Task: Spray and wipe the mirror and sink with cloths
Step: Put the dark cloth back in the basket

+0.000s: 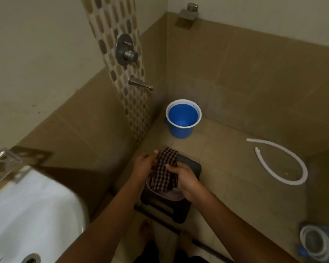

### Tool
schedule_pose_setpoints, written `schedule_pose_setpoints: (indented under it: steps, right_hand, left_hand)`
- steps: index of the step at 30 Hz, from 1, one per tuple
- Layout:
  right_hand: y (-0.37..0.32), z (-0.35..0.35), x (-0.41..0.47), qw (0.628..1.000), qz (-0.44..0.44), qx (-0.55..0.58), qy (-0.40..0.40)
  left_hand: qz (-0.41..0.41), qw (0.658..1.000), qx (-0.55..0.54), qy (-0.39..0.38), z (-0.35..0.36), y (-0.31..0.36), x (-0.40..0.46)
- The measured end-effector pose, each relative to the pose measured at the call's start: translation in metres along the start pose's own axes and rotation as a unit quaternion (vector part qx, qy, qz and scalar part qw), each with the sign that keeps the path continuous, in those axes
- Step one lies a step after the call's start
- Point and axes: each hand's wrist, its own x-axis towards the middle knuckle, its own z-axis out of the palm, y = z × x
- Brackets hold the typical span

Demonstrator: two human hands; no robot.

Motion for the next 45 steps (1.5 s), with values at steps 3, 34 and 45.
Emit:
schedule_pose_setpoints:
  steps: [3, 34, 45]
  right_hand:
    - [-0.001, 0.004, 0.005, 0.997, -0.037, 0.015, 0.070]
    - [0.119, -0.113, 0.122, 0.833, 0.014, -0.449, 0.323]
    - [0.133, -0.126, 0.136, 0.822, 0.030, -0.481, 0.303]
  left_hand:
    - [-0.055, 0.993, 0.027, -0.102, -0.012, -0.022, 0.000]
    - [-0.038, 0.898, 0.433, -0.066, 0.013, -0.180, 0.211]
    - [0.022, 0.825, 0.562, -0.054, 0.010, -0.192, 0.222]
